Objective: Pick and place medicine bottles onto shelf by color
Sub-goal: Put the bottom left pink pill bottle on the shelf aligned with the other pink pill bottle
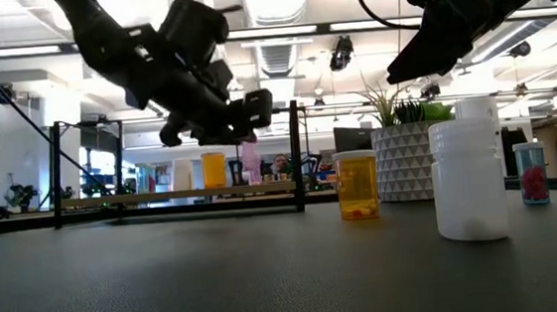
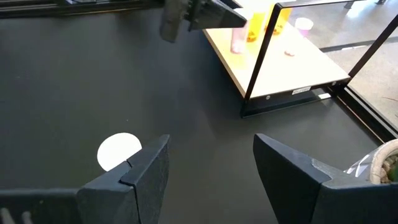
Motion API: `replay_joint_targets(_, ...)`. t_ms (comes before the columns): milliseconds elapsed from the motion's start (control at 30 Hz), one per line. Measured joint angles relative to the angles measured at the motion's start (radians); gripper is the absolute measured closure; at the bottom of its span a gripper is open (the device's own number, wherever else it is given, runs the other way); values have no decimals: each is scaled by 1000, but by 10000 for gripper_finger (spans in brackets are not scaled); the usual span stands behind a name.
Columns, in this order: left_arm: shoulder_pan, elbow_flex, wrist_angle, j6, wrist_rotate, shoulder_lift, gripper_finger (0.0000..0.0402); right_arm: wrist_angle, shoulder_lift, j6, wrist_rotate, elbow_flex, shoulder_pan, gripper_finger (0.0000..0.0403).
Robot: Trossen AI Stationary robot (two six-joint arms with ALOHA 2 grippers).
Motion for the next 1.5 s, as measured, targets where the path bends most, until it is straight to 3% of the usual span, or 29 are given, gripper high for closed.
replay_joint_targets(667, 145, 7, 22, 4, 28, 63, 301, 0, 0, 0, 0, 0, 0, 181)
replay_joint_targets(1500, 168, 8, 78, 65, 114, 61, 301, 0, 0, 0, 0, 0, 0, 181)
